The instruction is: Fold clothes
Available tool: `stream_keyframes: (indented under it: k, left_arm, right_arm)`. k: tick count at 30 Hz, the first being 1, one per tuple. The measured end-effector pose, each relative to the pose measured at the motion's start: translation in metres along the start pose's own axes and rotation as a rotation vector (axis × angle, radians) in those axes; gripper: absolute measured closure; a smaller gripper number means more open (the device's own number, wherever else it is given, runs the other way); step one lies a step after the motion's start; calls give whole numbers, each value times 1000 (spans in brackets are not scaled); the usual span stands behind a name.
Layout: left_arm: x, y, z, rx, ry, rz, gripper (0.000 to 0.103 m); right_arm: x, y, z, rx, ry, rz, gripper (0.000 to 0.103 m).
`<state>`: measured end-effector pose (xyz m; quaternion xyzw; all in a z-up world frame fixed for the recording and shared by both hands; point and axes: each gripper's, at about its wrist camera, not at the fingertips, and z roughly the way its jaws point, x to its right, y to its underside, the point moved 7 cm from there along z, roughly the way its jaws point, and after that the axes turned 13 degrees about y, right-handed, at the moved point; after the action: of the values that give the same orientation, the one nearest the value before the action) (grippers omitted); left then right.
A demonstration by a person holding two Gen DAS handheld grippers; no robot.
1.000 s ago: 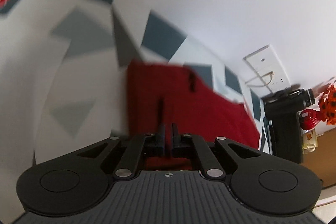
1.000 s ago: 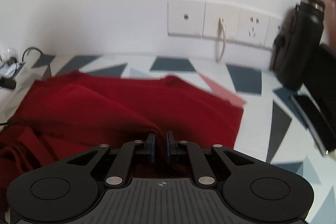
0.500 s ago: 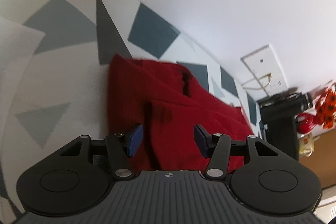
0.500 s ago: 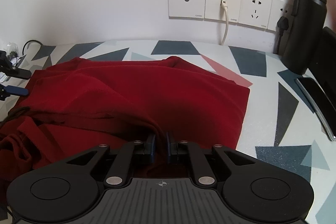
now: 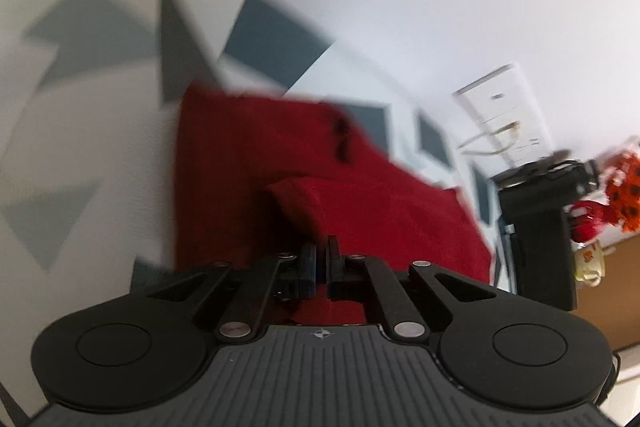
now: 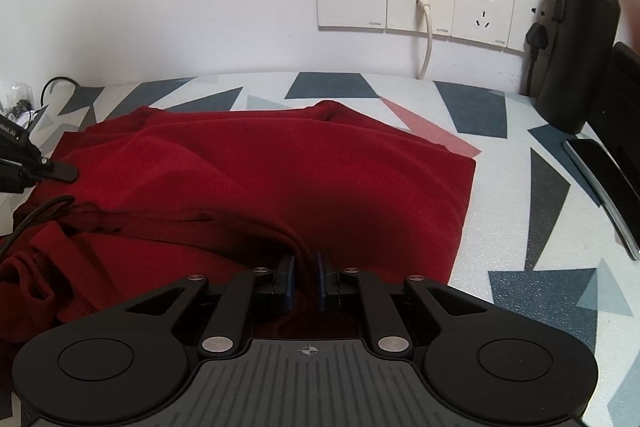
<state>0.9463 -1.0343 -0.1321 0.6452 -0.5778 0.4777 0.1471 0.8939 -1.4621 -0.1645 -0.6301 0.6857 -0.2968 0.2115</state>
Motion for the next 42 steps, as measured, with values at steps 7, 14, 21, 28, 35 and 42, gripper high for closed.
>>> stream_keyframes:
  k: [7, 14, 21, 28, 35, 42]
  left_arm:
    - [25, -29, -42, 109, 12, 112, 99]
    - [-2, -17, -38, 79, -75, 99, 99]
    - [-13, -7, -39, 75, -104, 87, 99]
    - [-9, -18, -43, 110, -126, 149, 99]
    - [-35, -3, -21, 12, -170, 125, 94]
    - [-25, 14, -50, -24, -235, 245, 55]
  right_arm:
    - [2, -12, -24, 59, -105, 3, 62]
    - [65, -42, -1, 68, -44, 238, 48]
    - [105, -48, 75, -88, 9, 420, 56]
    - [91, -76, 75, 32, 55, 345, 96]
    - [84, -79, 100, -17, 102, 322, 89]
    - [89, -57, 68, -7, 61, 339, 56]
